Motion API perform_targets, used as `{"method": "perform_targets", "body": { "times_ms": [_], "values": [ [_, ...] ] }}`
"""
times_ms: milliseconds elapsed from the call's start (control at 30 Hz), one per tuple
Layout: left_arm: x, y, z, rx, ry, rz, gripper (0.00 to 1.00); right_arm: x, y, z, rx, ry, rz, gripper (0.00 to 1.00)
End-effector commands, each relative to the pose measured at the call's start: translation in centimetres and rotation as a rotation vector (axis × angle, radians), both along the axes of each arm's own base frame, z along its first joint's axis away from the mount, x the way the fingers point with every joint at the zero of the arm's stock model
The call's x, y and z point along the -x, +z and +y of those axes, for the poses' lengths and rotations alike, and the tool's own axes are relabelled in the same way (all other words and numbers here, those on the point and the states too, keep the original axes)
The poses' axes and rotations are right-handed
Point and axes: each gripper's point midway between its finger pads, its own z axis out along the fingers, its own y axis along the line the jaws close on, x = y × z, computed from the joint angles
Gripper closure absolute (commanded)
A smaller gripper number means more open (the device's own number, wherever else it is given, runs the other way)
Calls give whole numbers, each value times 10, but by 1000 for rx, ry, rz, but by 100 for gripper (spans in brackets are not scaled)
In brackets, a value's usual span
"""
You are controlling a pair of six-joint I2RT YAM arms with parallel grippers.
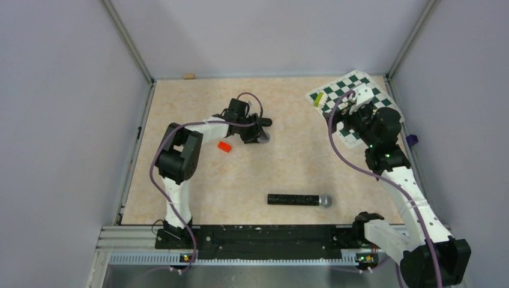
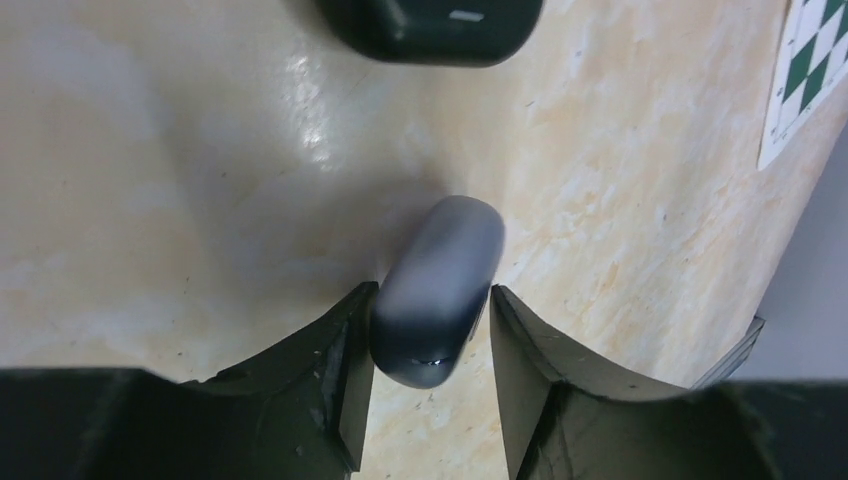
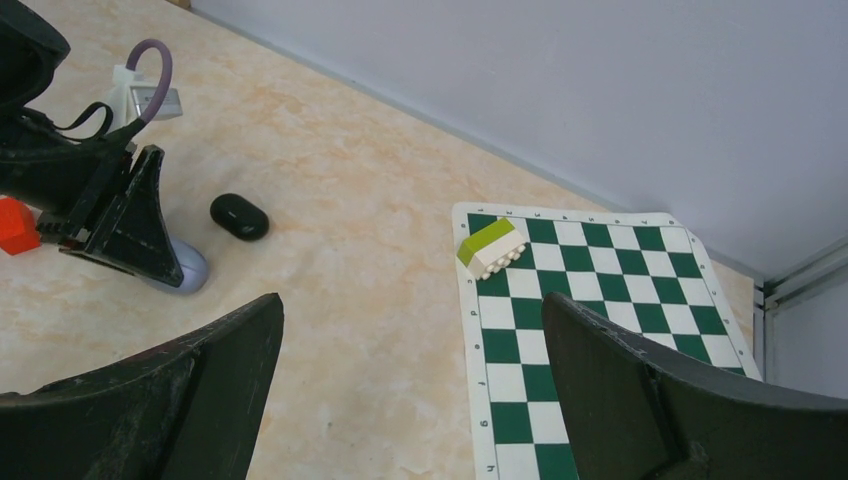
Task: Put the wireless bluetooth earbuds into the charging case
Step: Place the charging case at the center of the board.
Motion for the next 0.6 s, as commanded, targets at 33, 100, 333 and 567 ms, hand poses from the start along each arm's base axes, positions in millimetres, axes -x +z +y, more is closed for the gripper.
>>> {"method": "perform_targets", "body": {
  "times_ms": [33,100,333,567],
  "values": [
    [5,8,2,-3,14,-14,38,1,17,0,-6,-1,-65,1],
    [5,7,3,-4,12,-14,30,1,17,0,-5,0,-65,1],
    [6,5,5,-23,9,-16,2,2,18,-1,-5,-4,-69,1],
    [-2,13,17,-102,3,-67,1,2,19,-1,-7,-2,-70,1]
  ]
}}
